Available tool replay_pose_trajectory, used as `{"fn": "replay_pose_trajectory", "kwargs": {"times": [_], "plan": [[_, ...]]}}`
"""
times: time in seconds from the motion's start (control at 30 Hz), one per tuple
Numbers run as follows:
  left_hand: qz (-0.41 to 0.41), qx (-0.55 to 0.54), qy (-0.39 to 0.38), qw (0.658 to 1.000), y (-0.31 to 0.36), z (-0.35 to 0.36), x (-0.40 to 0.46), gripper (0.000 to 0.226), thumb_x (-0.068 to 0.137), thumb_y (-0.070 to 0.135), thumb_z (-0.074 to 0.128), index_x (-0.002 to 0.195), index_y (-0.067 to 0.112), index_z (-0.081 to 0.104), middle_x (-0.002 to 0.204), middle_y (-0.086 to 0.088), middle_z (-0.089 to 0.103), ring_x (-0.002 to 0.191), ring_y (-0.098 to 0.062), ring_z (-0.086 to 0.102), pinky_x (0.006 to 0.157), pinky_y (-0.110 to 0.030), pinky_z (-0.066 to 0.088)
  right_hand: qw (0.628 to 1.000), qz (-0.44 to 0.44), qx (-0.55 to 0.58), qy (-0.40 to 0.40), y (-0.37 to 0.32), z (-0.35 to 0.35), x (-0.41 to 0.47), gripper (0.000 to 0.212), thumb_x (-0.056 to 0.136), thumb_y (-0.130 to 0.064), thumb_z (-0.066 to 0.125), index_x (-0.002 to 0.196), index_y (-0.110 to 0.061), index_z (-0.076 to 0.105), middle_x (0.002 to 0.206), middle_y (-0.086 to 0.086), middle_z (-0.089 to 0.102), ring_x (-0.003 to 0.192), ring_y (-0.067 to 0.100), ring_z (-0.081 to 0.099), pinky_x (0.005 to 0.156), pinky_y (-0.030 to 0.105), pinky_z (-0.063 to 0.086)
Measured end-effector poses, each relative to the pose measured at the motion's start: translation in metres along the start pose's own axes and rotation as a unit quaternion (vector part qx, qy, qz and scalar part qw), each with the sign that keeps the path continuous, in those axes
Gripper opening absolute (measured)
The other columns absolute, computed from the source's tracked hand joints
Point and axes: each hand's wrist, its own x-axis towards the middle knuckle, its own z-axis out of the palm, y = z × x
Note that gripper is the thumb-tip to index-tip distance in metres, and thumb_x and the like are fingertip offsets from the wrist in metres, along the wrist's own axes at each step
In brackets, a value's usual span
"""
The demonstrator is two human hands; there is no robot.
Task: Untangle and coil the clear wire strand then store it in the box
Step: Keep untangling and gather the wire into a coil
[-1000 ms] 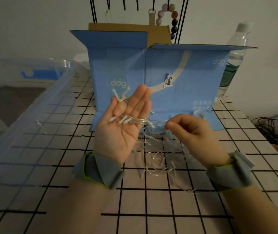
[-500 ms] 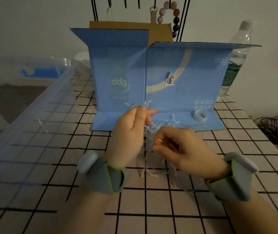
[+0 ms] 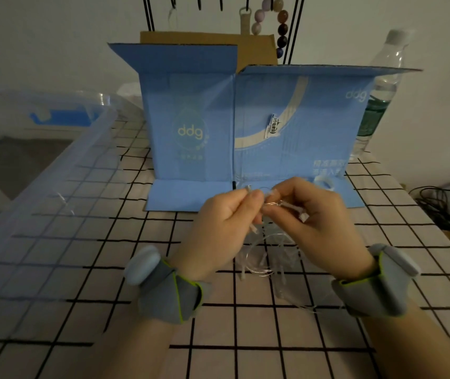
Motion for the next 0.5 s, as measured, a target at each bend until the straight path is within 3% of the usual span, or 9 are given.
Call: {"fn": "replay_pose_trajectory", "kwargs": {"times": [0.1,0.2,0.3,0.4,0.5], "plan": [[-0.045,-0.089,-0.039,0.994,0.0026,0.0017,-0.0011,0.044,0.092,0.032,0.045,0.048,0.023,0.047,0.039,0.011,0.038,0.037,-0.001,0.034,0.044,-0.013,0.029,0.997,0.029,0.069,0.008,0.0012,-0.0002,0.0006,0.029,0.073,-0.038,0.066,0.086,-0.015,0.053,0.066,0.014,0.056,0.055,0.023,0.050,0.052,0.025,0.043],[-0.078,-0.187,-0.081,0.976,0.0045,0.0015,-0.0020,0.048,0.088,0.029,0.054,0.041,0.024,0.050,0.041,0.010,0.033,0.037,-0.005,0.027,0.040,-0.016,0.023,0.993,0.052,0.105,-0.013,0.0027,0.0000,0.0014,0.042,0.069,-0.051,0.067,0.094,-0.020,0.056,0.073,0.013,0.056,0.064,0.022,0.055,0.061,0.021,0.047],[-0.089,-0.246,-0.091,0.961,0.0052,-0.0008,-0.0009,0.042,0.079,0.031,0.051,0.038,0.022,0.046,0.042,0.007,0.038,0.037,-0.007,0.029,0.041,-0.017,0.024,0.989,0.072,0.112,-0.068,0.0066,0.0019,0.0016,0.046,0.072,-0.056,0.063,0.100,-0.020,0.061,0.079,0.008,0.065,0.074,0.024,0.062,0.070,0.029,0.052],[-0.131,-0.362,-0.095,0.918,0.0016,-0.0045,0.0035,0.044,0.078,0.034,0.049,0.038,0.022,0.035,0.039,0.006,0.032,0.032,-0.006,0.026,0.040,-0.019,0.021,0.987,0.076,0.117,-0.084,0.0081,0.0048,0.0013,0.042,0.072,-0.049,0.064,0.101,-0.019,0.064,0.085,0.005,0.068,0.078,0.015,0.062,0.073,0.029,0.050],[-0.148,-0.476,-0.107,0.860,-0.0018,-0.0082,0.0072,0.046,0.082,0.038,0.044,0.040,0.021,0.036,0.035,0.009,0.029,0.028,-0.003,0.024,0.036,-0.018,0.020,0.987,0.074,0.111,-0.093,0.0072,0.0060,0.0013,0.043,0.071,-0.045,0.066,0.107,-0.025,0.059,0.079,0.005,0.062,0.075,0.028,0.058,0.075,0.040,0.050]]}}
